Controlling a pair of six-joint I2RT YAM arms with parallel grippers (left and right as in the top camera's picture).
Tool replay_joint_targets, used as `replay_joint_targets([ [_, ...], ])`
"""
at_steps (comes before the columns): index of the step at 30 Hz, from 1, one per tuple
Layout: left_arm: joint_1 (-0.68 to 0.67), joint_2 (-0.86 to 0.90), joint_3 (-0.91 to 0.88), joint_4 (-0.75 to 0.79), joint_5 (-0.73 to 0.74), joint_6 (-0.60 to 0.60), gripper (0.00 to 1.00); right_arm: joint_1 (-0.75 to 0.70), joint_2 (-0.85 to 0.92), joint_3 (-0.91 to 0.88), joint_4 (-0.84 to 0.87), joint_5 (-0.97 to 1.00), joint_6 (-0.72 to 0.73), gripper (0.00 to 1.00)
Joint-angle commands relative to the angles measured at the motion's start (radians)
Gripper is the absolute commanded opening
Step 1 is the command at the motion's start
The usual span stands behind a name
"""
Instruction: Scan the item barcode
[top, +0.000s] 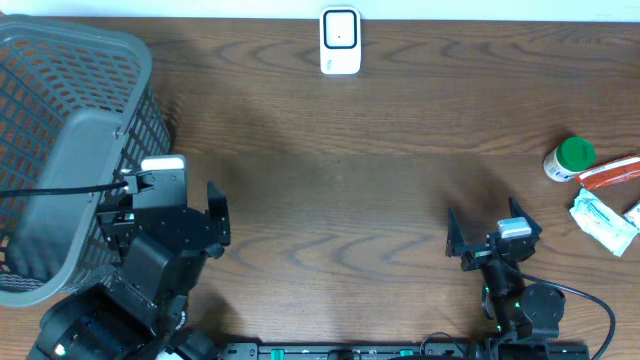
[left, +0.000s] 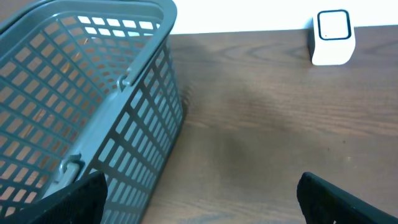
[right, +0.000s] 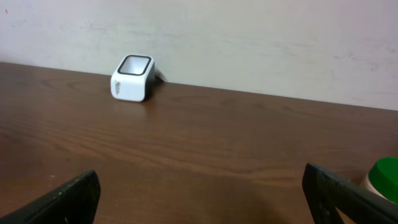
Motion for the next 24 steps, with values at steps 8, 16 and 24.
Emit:
replay_joint_targets([
  [8, 0.093, -0.040, -0.113, 0.195, -0.008, 0.018, 0.98, 0.010, -0.006, -0.002, -0.005, 0.002, 0.012, 0.99],
  [16, 0.253, -0.208, -0.428, 0.543, 0.123, 0.048, 0.98, 0.010, -0.006, -0.002, -0.005, 0.002, 0.012, 0.99],
  [24, 0.388, -0.413, -0.716, 0.755, 0.261, 0.093, 0.98, 0.010, -0.006, -0.002, -0.005, 0.002, 0.012, 0.99],
])
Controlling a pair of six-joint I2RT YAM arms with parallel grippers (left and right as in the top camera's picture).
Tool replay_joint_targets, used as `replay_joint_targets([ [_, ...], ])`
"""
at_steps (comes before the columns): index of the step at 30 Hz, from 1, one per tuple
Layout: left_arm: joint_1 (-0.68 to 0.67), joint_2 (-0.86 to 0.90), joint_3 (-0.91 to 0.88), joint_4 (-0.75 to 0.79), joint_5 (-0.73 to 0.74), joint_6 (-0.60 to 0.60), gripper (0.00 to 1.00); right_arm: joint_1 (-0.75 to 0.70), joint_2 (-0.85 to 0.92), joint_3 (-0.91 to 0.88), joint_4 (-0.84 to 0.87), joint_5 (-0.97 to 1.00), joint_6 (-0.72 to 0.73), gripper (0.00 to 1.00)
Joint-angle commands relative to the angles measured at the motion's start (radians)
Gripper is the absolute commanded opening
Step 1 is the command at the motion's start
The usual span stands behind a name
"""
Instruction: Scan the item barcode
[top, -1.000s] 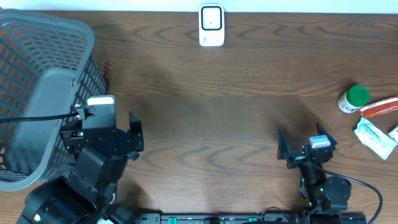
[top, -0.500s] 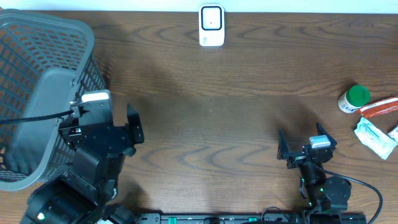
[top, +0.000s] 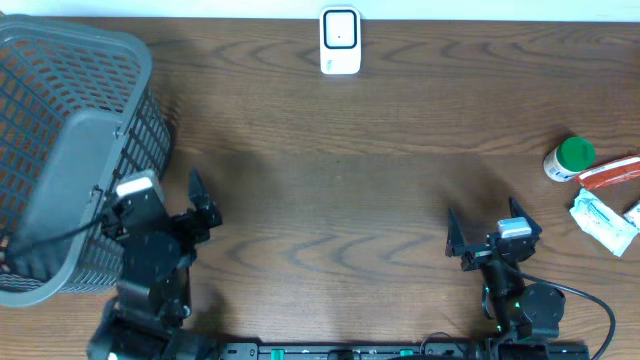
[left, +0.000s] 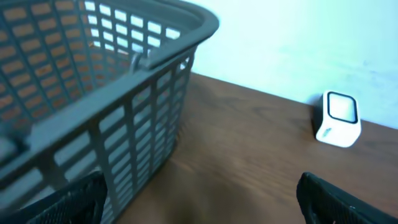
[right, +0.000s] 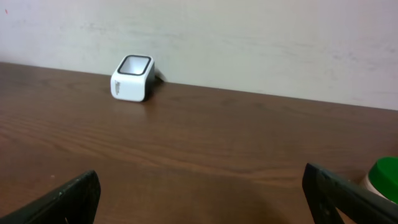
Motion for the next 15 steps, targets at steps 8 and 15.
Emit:
replay_joint_targets([
  [8, 0.169, -0.253, -0.304, 0.176, 0.182, 0.066, 0.98, 0.010, -0.006, -0.002, -0.004, 0.001, 0.012, 0.99],
  [15, 0.241, -0.350, -0.446, 0.288, 0.198, 0.066, 0.98, 0.010, -0.006, -0.002, -0.004, 0.001, 0.012, 0.99],
])
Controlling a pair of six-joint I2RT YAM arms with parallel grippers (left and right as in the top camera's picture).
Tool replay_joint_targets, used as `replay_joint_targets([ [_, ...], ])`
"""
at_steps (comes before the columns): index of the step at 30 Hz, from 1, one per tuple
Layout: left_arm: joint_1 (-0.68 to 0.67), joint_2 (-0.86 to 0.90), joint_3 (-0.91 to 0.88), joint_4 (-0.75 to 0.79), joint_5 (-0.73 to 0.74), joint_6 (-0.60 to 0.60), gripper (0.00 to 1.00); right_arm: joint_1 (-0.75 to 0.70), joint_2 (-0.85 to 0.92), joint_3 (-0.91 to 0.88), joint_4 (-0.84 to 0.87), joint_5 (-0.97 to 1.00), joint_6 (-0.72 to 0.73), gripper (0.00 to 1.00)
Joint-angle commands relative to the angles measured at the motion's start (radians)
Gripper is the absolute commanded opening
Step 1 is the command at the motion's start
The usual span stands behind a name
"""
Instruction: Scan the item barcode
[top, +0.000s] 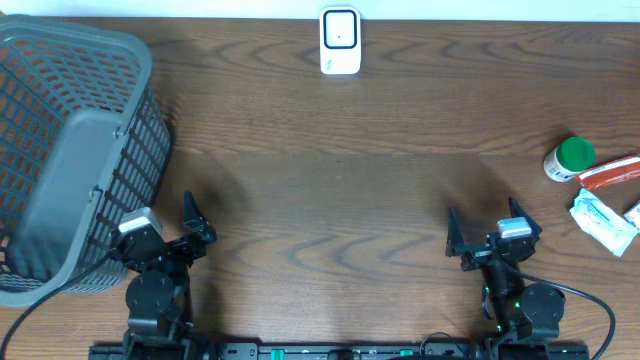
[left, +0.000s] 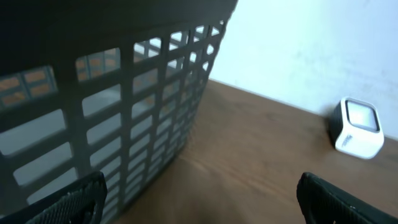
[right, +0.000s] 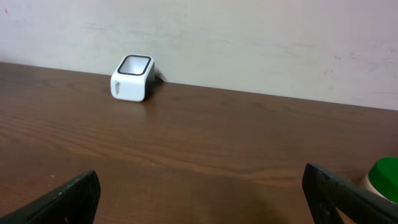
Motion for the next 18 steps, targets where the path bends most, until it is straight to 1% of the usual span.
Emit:
replay_joint_targets([
  [1, 0.039, -0.052, -0.064, 0.064, 0.035, 0.019, 0.98, 0.010, -0.006, -0.002, -0.005, 0.001, 0.012, 0.99],
  [6, 0.092, -0.118, -0.151, 0.093, 0.066, 0.019, 0.98, 0.010, -0.006, -0.002, -0.005, 0.001, 0.012, 0.99],
  [11, 0.096, -0.153, -0.204, 0.084, 0.066, 0.035, 0.98, 0.010, -0.006, -0.002, -0.005, 0.001, 0.012, 0.99],
  [18, 0.095, -0.152, -0.208, 0.077, 0.077, 0.076, 0.98, 0.010, -0.006, -0.002, -0.005, 0.001, 0.012, 0.99],
])
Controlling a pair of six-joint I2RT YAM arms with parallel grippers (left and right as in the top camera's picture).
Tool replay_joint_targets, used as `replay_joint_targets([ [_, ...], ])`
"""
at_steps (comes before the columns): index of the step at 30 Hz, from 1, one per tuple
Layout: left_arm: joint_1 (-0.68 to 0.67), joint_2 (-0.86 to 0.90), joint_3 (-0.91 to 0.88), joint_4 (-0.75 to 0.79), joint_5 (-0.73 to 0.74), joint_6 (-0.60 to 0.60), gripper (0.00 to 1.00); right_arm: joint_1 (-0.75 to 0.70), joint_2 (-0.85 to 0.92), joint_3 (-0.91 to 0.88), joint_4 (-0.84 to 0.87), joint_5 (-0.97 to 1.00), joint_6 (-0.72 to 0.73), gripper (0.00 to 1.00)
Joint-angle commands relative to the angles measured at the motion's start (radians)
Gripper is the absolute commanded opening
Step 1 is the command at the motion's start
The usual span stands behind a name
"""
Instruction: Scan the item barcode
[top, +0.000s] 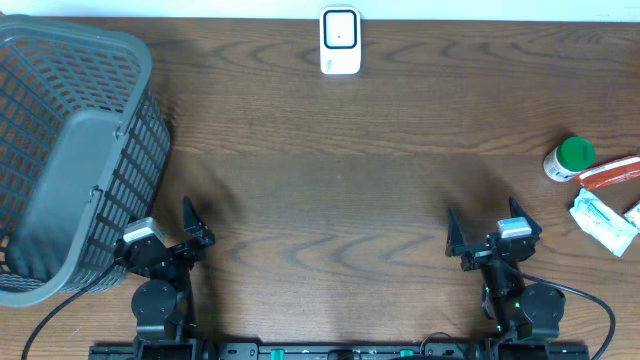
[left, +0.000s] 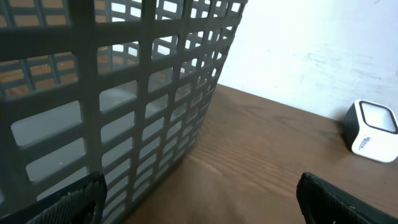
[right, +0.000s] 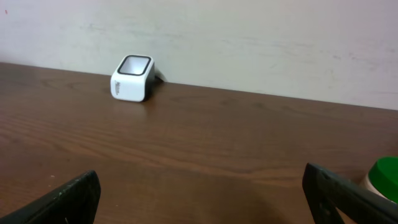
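The white barcode scanner (top: 340, 42) stands at the table's far edge, also seen in the left wrist view (left: 373, 130) and the right wrist view (right: 132, 78). The items lie at the right edge: a green-capped bottle (top: 569, 158), a red tube (top: 610, 172) and a white packet (top: 603, 220). My left gripper (top: 160, 228) sits low at the front left beside the basket, open and empty (left: 199, 205). My right gripper (top: 485, 222) rests at the front right, open and empty (right: 202, 199), left of the items.
A grey mesh basket (top: 70, 150) fills the left side, and its wall (left: 124, 93) stands close to my left fingers. The green cap (right: 385, 174) shows at the right edge of the right wrist view. A pale wall runs behind the table.
My left gripper has dropped a little lower beside the basket, whose wall now fills more of the left wrist view. The right arm and the items have not moved.
My left arm stood raised next to the basket, open. Then it was lower and nearer the front edge, then lower still, and now it sits low at the front left. The right gripper stayed open and still throughout.
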Motion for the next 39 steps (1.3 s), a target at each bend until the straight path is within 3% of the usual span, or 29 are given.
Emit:
replay_joint_targets([
  [1, 0.004, -0.011, -0.034, -0.015, 0.010, 0.036, 0.98, 0.010, -0.006, -0.002, -0.005, 0.001, 0.012, 0.99],
  [14, -0.002, -0.011, -0.034, -0.027, 0.166, 0.139, 0.98, 0.010, -0.006, -0.002, -0.005, 0.001, 0.012, 0.99],
  [39, -0.115, -0.011, -0.034, -0.029, 0.171, 0.159, 0.98, 0.010, -0.006, -0.002, -0.005, 0.001, 0.012, 0.99],
])
